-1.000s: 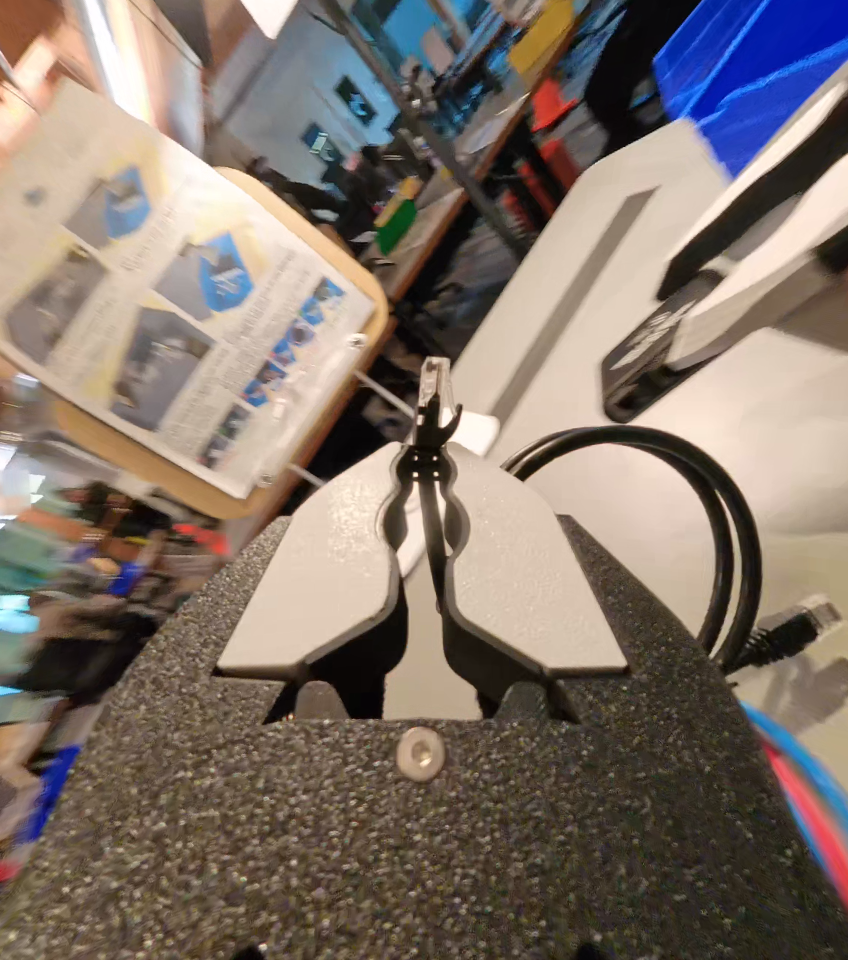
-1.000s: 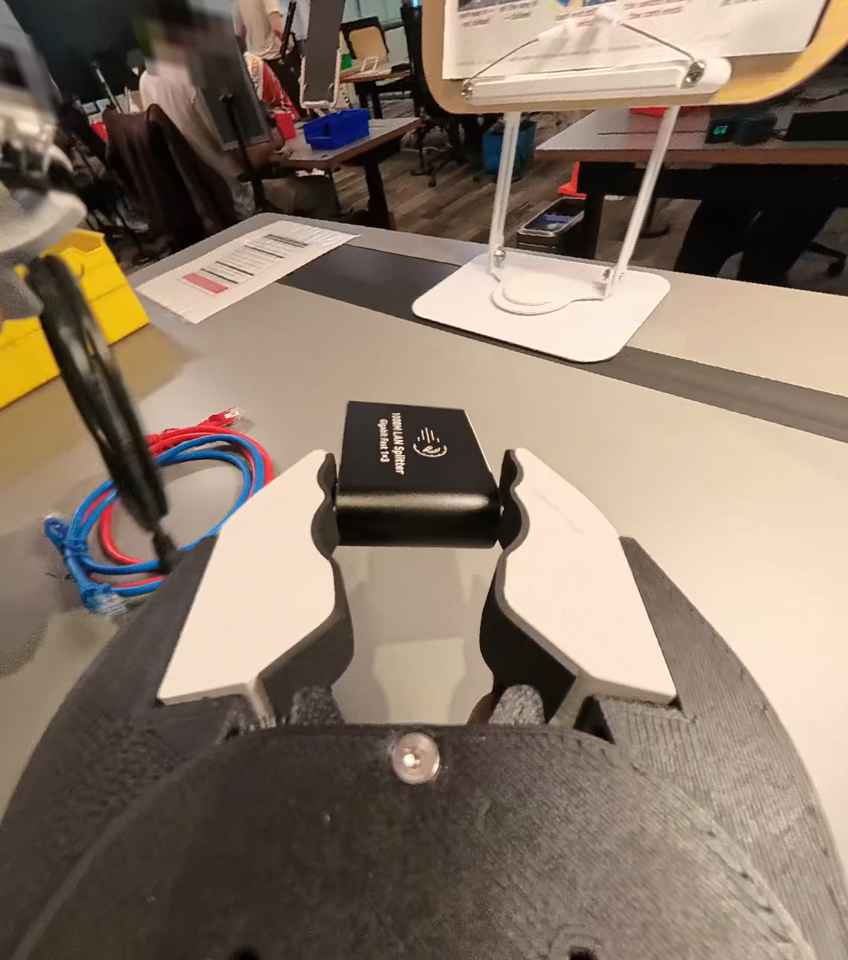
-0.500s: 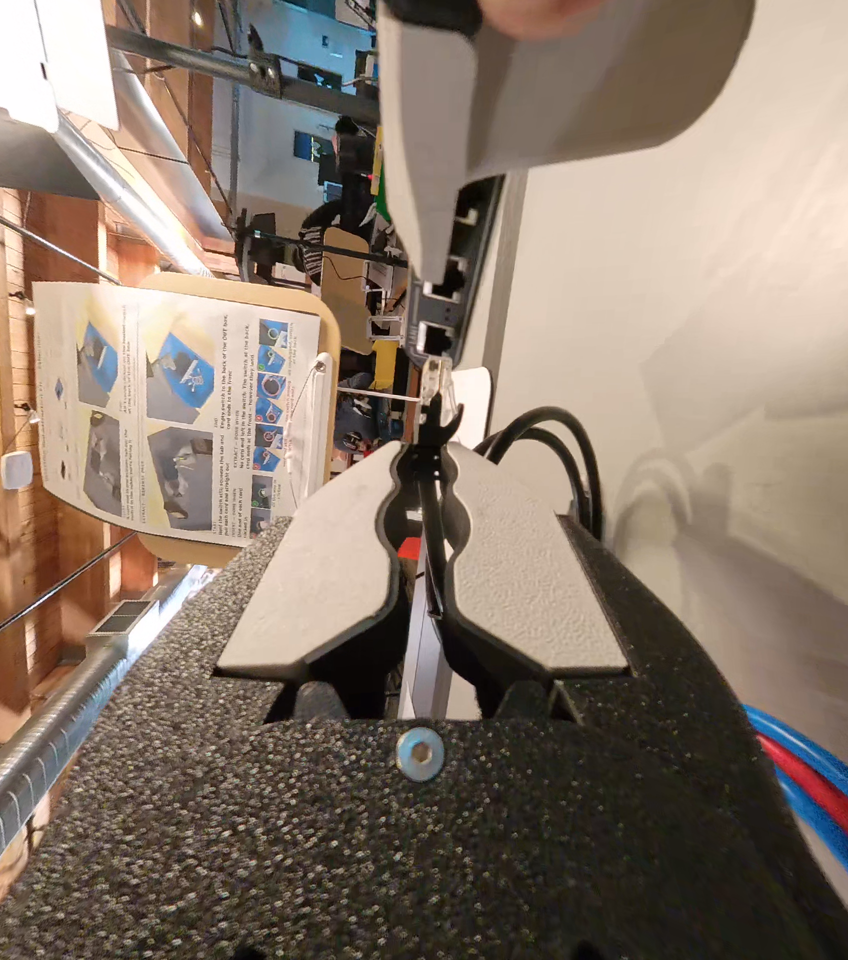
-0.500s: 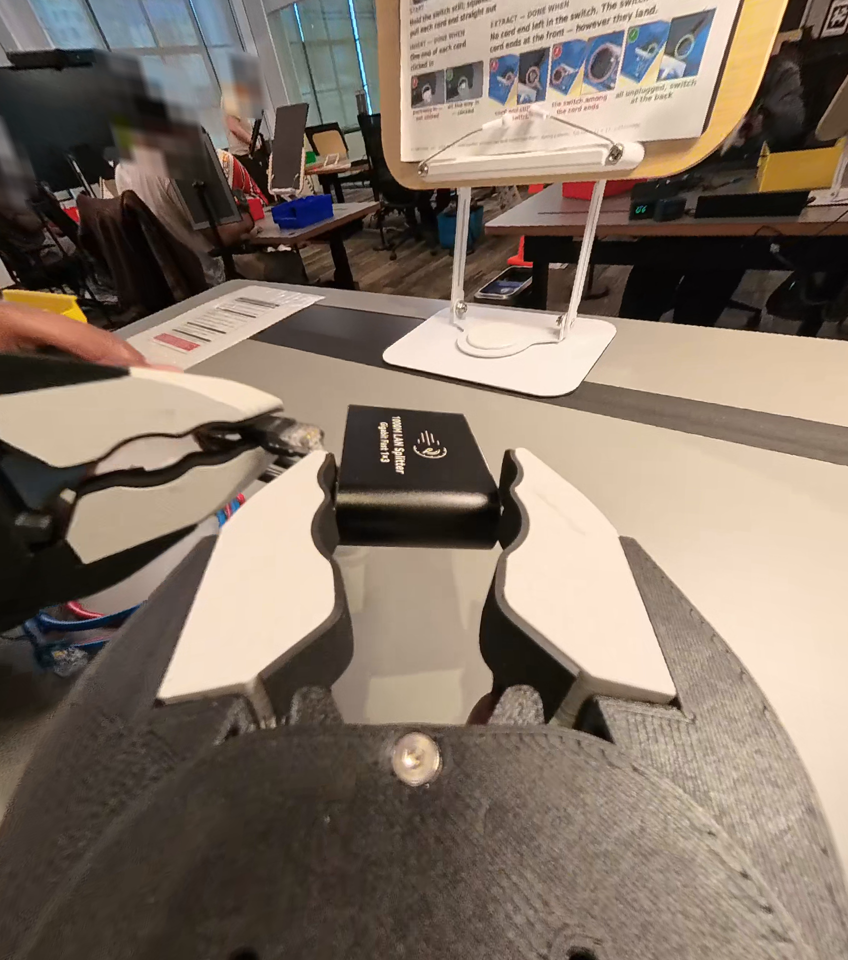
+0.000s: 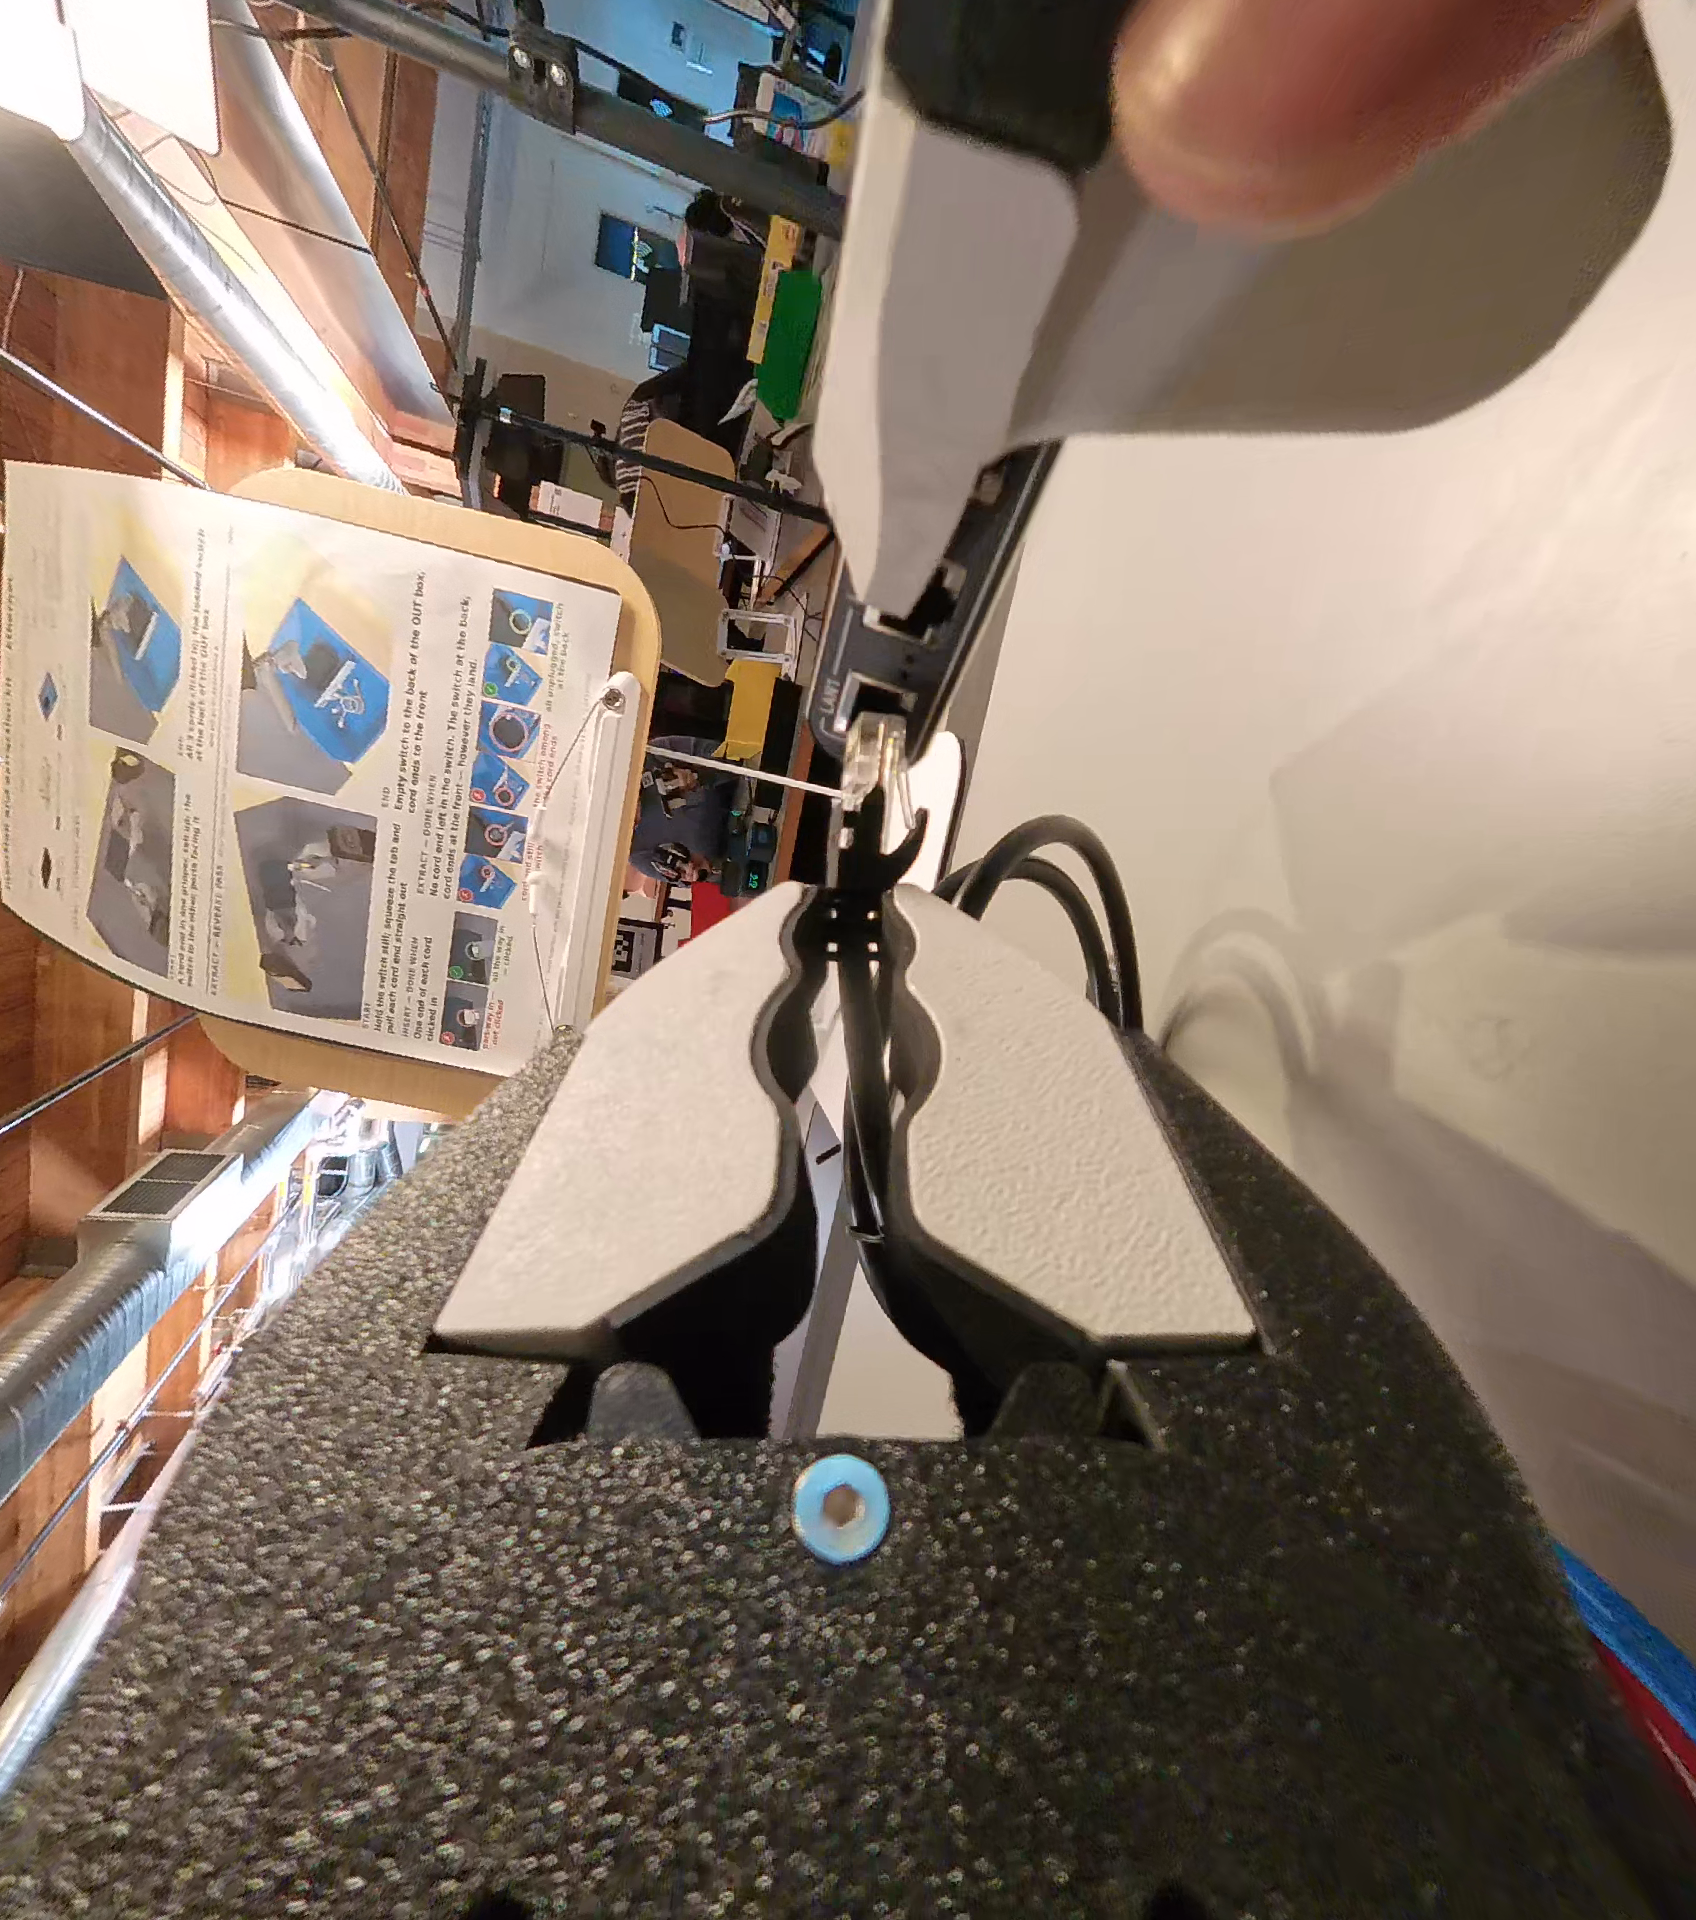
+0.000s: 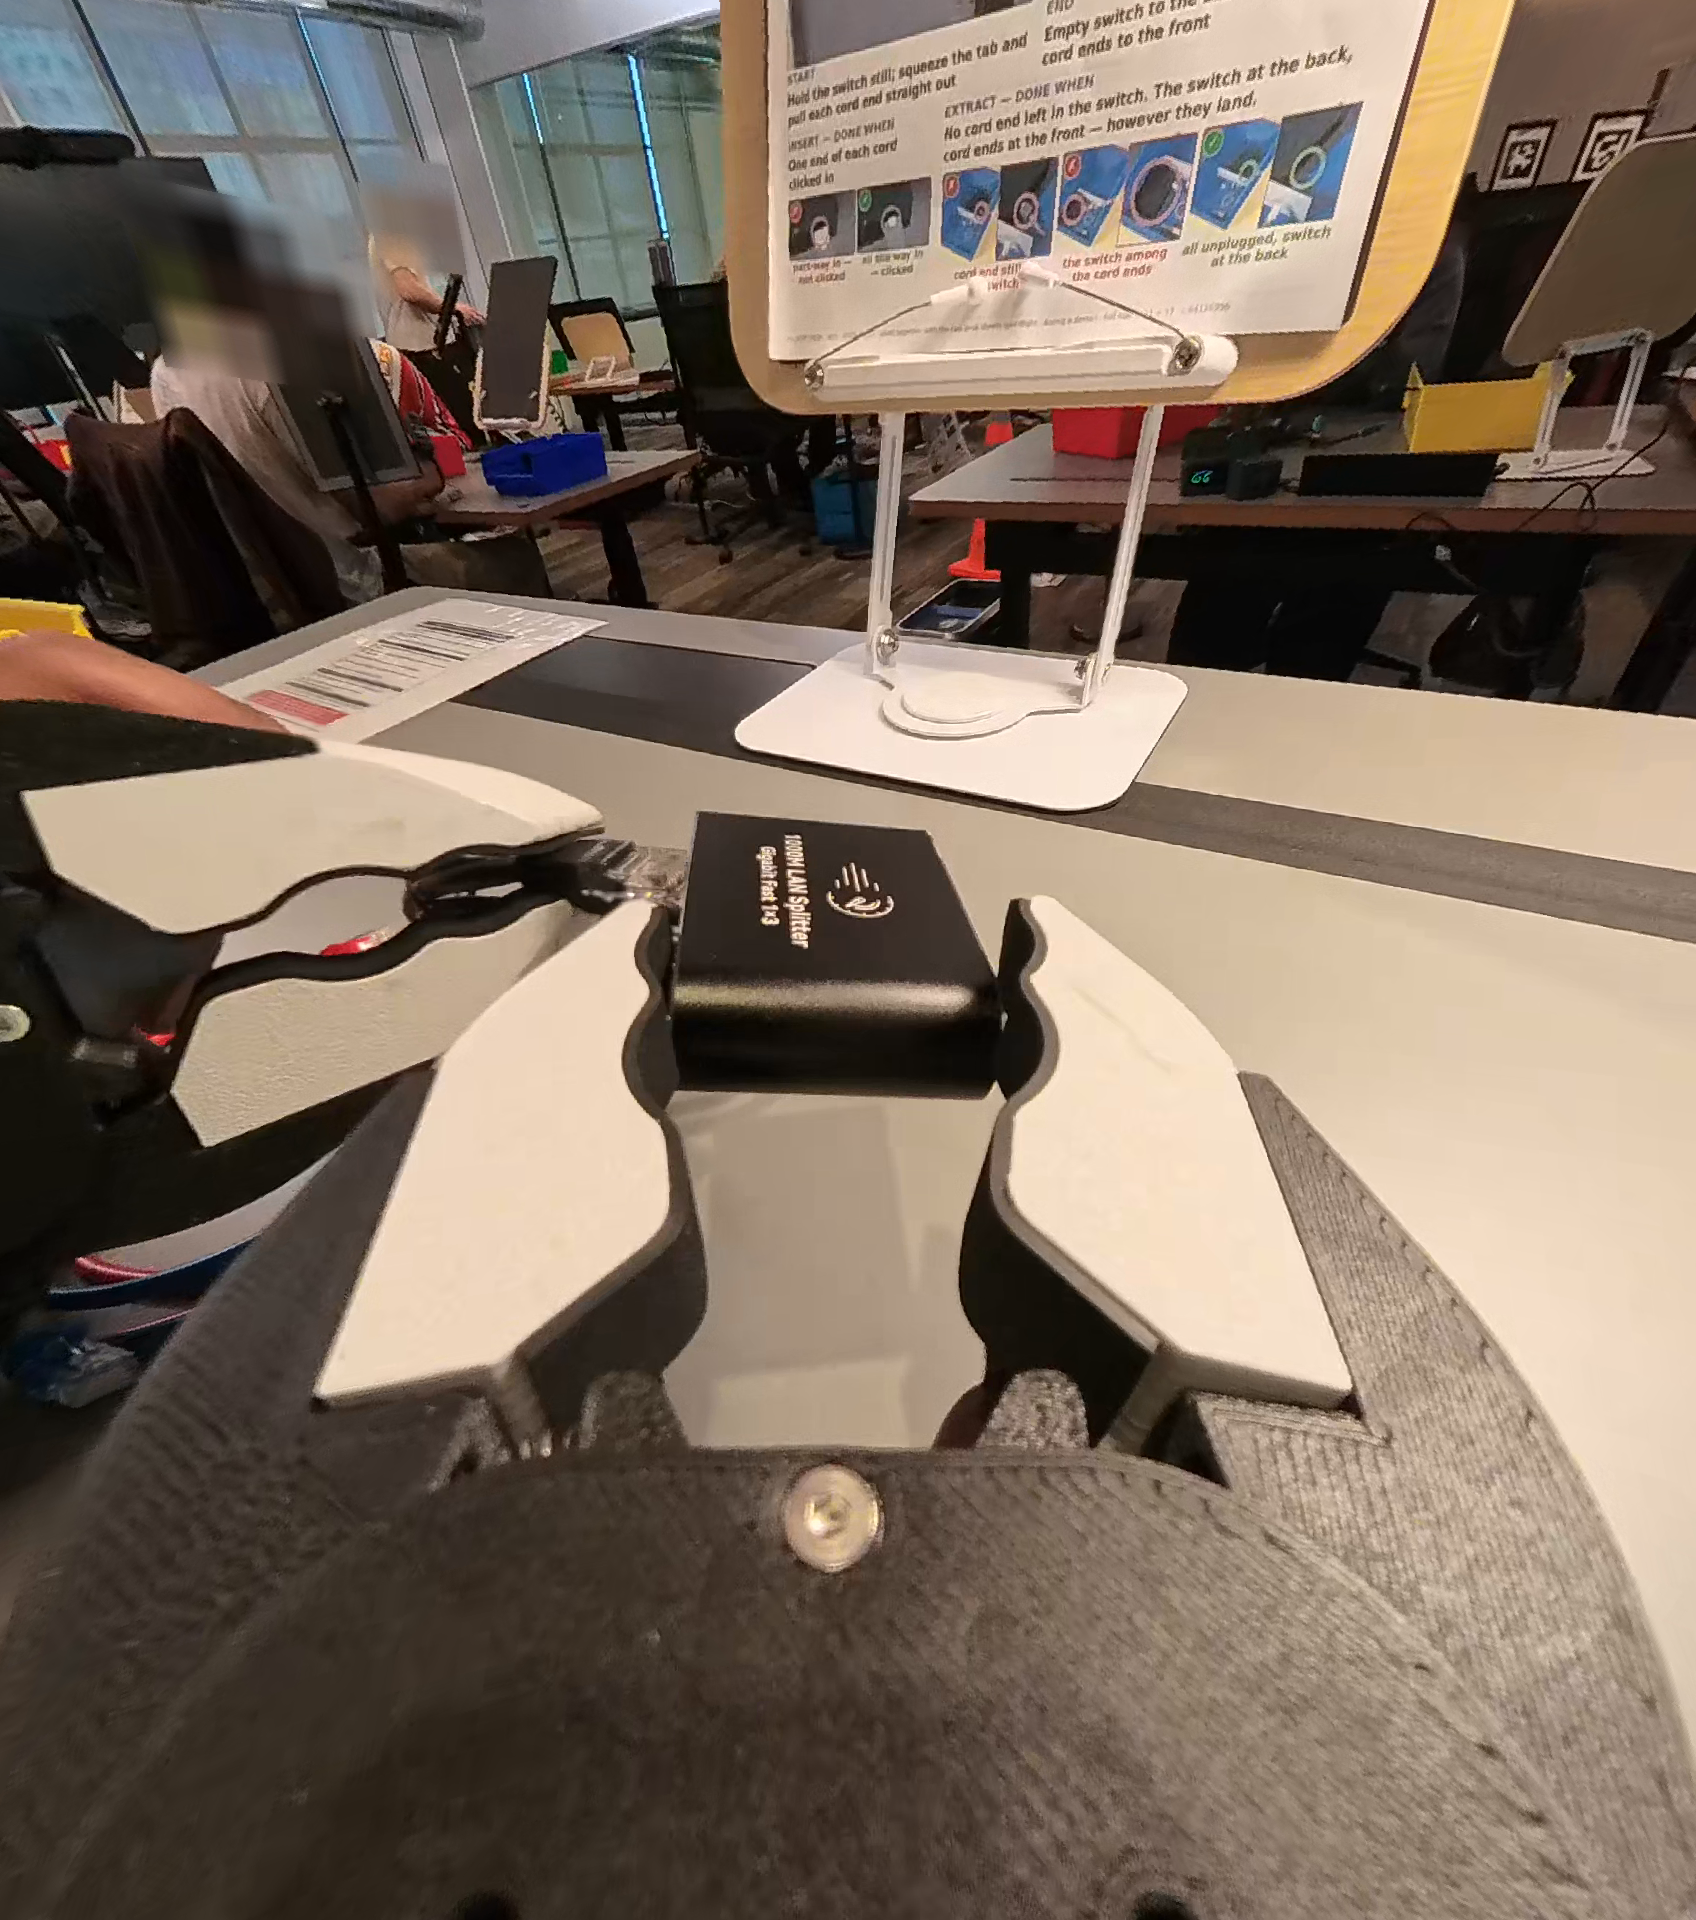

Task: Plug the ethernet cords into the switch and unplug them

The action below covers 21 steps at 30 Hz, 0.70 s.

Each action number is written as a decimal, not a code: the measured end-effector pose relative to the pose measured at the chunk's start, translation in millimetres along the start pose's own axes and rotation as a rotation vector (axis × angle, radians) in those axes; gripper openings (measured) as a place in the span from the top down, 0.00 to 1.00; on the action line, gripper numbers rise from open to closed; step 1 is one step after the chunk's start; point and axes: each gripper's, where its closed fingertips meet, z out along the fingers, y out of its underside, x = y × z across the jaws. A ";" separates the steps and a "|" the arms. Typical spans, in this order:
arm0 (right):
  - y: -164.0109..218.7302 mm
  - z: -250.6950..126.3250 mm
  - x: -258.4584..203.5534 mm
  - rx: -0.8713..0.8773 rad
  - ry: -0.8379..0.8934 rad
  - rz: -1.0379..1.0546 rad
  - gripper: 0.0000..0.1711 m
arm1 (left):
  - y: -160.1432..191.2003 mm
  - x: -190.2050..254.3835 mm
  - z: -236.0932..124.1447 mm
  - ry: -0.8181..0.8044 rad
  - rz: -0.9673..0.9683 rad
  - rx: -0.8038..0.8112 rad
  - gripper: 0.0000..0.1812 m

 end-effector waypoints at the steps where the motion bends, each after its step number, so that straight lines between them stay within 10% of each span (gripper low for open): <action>1: 1.3 0.4 -1.2 0.002 0.005 -0.006 0.65 | 0.1 0.3 0.1 0.000 -0.002 -0.002 0.95; 21: 15.7 3.1 -10.7 -0.004 0.096 -0.030 0.65 | 4.1 7.6 1.2 -0.021 0.049 -0.045 0.95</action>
